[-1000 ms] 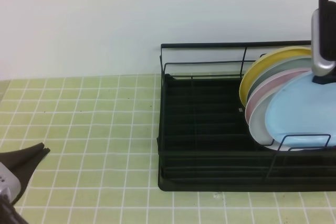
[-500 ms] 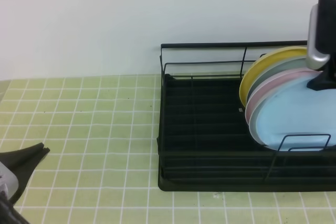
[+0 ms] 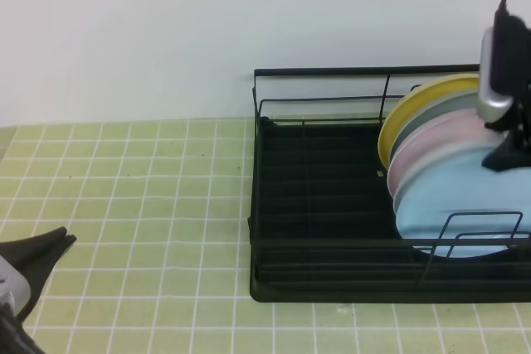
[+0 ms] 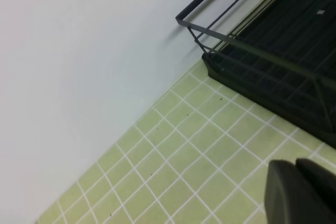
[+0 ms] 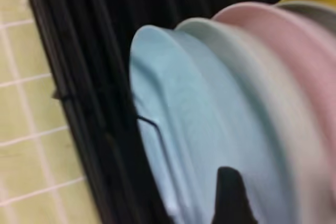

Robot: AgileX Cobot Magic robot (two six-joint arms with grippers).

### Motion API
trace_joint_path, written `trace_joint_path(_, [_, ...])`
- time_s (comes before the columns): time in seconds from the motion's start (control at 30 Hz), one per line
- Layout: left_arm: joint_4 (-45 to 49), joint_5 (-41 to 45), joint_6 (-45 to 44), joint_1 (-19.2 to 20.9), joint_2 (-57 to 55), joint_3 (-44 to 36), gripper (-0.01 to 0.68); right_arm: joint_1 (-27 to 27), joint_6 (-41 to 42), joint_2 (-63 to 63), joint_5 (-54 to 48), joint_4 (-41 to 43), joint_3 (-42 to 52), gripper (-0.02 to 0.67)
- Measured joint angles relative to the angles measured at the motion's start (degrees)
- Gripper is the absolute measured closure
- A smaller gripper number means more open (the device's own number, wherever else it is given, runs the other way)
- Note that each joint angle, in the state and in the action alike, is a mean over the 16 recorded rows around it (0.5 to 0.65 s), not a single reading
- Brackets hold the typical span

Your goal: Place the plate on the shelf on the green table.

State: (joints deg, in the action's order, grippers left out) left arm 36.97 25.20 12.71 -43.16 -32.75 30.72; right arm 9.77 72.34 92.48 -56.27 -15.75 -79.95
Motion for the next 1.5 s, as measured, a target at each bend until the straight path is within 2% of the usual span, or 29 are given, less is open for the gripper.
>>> trace_joint_path(0.37, [0.5, 0.6, 0.4, 0.0, 0.0, -0.4, 0.674, 0.0, -2.5, 0.8, -3.1, -0.1, 0.0, 0.206])
trace_joint_path(0.97, [0.6, 0.6, 1.9, 0.0, 0.0, -0.4, 0.674, 0.0, -4.2, -4.6, -0.4, -0.4, 0.0, 0.214])
trace_joint_path(1.07, [0.7, -0.2, 2.5, 0.0, 0.0, -0.4, 0.674, 0.0, -6.4, -6.9, 0.5, -0.5, 0.0, 0.256])
trace_joint_path(1.27, [0.7, -3.4, 3.9, 0.0, 0.0, -1.3, 0.674, 0.0, -13.6, -14.4, 4.8, -2.1, 0.6, 0.403])
trace_joint_path(1.5, [0.7, -8.1, 4.9, 0.0, 0.0, -2.7, 0.674, 0.0, -20.9, -27.6, 14.8, -9.6, 6.5, 0.58])
